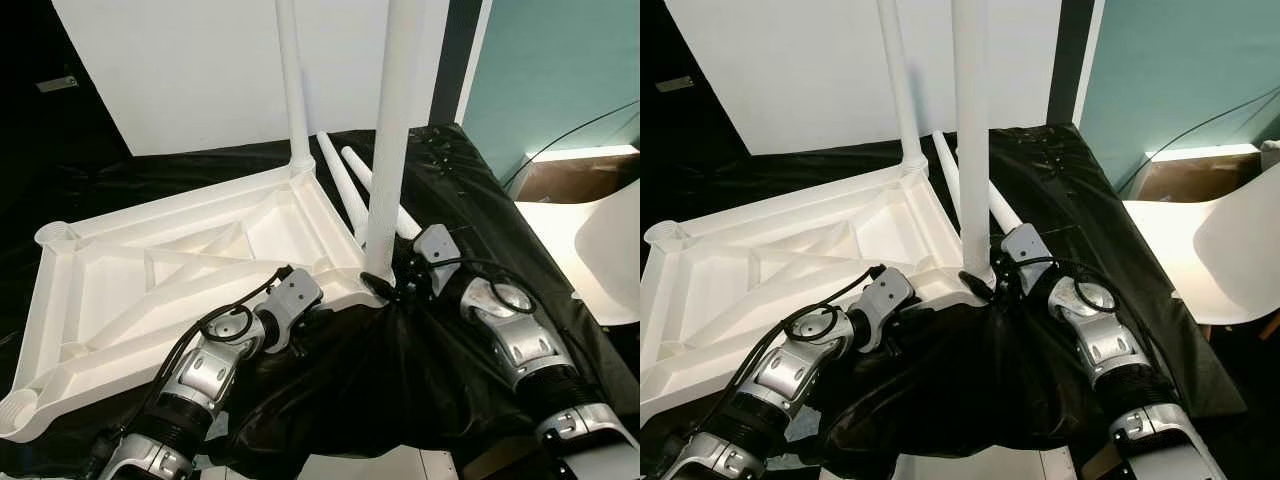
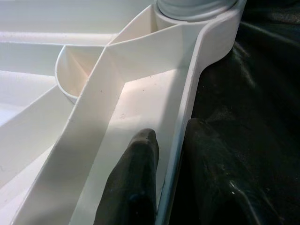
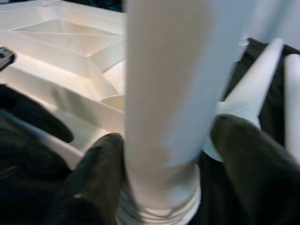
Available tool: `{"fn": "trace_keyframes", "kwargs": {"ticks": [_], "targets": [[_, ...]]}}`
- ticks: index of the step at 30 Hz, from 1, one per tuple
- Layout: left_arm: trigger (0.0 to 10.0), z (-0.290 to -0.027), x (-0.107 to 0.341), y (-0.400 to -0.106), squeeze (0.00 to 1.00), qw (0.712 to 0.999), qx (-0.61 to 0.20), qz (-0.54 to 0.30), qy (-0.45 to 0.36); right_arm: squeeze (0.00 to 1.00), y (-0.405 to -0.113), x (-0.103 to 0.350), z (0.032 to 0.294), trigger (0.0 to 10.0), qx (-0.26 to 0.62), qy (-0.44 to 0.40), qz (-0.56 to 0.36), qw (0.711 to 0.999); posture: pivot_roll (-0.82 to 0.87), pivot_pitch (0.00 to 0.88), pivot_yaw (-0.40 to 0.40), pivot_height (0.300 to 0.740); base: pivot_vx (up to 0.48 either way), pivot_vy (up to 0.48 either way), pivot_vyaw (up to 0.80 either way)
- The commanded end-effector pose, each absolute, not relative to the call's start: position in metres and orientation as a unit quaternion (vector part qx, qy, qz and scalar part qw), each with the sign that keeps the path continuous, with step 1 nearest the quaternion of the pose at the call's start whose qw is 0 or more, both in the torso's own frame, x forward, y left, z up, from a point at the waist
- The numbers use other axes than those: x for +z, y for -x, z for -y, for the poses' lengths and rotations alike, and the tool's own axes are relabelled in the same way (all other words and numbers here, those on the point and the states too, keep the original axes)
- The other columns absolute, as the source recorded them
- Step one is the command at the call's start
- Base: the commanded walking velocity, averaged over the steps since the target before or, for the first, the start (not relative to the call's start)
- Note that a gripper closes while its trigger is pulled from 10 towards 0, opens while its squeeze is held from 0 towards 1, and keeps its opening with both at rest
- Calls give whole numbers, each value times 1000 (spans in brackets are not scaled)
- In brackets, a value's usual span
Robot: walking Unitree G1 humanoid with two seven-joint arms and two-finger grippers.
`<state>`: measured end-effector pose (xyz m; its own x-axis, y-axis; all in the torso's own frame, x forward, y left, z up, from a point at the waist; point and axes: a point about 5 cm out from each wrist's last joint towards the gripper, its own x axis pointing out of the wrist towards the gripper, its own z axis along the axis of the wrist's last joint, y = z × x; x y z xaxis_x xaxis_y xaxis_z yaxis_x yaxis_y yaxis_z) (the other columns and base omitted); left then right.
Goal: Building children table
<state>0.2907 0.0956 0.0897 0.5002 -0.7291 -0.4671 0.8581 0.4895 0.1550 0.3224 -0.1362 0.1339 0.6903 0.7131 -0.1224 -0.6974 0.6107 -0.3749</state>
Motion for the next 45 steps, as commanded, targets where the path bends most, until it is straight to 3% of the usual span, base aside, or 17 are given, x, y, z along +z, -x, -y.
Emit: {"fn": "trace_keyframes", "kwargs": {"ticks": [1, 8, 9, 12, 17, 27, 28, 29, 33, 34, 35, 38, 39, 45], "targets": [[10000, -106, 55, -274, 0, 812, -488, -261, -184, 0, -327, 133, 150, 0, 376, 205, -3, 904, -44, 0, 56, 740, 0, 0, 0], [10000, -104, 53, -272, 0, 812, -490, -261, -182, 0, -325, 127, 140, 0, 378, 193, -28, 905, -35, 0, 44, 740, 0, 0, 0], [10000, -106, 52, -271, 0, 813, -487, -263, -181, 0, -321, 117, 131, 0, 331, 162, -28, 929, -29, 0, 40, 740, 0, 0, 0], [10000, -107, 52, -272, 0, 814, -485, -263, -181, 0, -309, 103, 120, 0, 292, 140, -22, 946, -27, 0, 39, 740, 0, 0, 0], [10000, -109, 52, -272, 0, 815, -484, -263, -181, 0, -293, 92, 109, 0, 248, 103, -8, 963, -18, 0, 39, 740, 0, 0, 0], [10000, -108, 52, -272, 0, 812, -487, -264, -183, 0, -298, 95, 109, 0, 183, 72, -3, 981, -29, 0, 47, 740, 0, 0, 0], [10000, -107, 52, -272, 0, 812, -487, -264, -183, 0, -298, 95, 109, 6941, 181, 77, -4, 981, -29, 0, 47, 740, 0, 0, 0], [10000, -106, 52, -273, 0, 813, -487, -263, -183, 0, -298, 96, 108, 10000, 189, 85, 0, 978, -35, 0, 45, 740, 0, 0, 0], [10000, -105, 52, -273, 0, 813, -488, -262, -182, 0, -303, 103, 112, 10000, 204, 109, 14, 973, -40, 0, 45, 740, 0, 0, 0], [10000, -105, 52, -273, 0, 813, -488, -262, -181, 184, -307, 106, 116, 10000, 209, 114, 18, 971, -41, 0, 45, 740, 0, 0, 0], [10000, -105, 52, -273, 0, 812, -488, -262, -181, 1000, -310, 110, 120, 10000, 220, 118, 23, 968, -42, 0, 44, 740, 0, 0, 0], [10000, -104, 51, -273, 0, 812, -489, -262, -180, 1000, -320, 122, 125, 10000, 285, 139, 25, 948, -48, 0, 47, 740, 0, 0, 0], [10000, -104, 51, -273, 0, 812, -490, -262, -179, 0, -327, 133, 129, 10000, 346, 159, 21, 924, -49, 0, 46, 740, 0, 0, 0], [10000, -103, 52, -274, 0, 812, -490, -260, -180, 0, -328, 137, 131, 10000, 386, 184, 19, 904, -43, 0, 43, 740, 0, 0, 0]]}}
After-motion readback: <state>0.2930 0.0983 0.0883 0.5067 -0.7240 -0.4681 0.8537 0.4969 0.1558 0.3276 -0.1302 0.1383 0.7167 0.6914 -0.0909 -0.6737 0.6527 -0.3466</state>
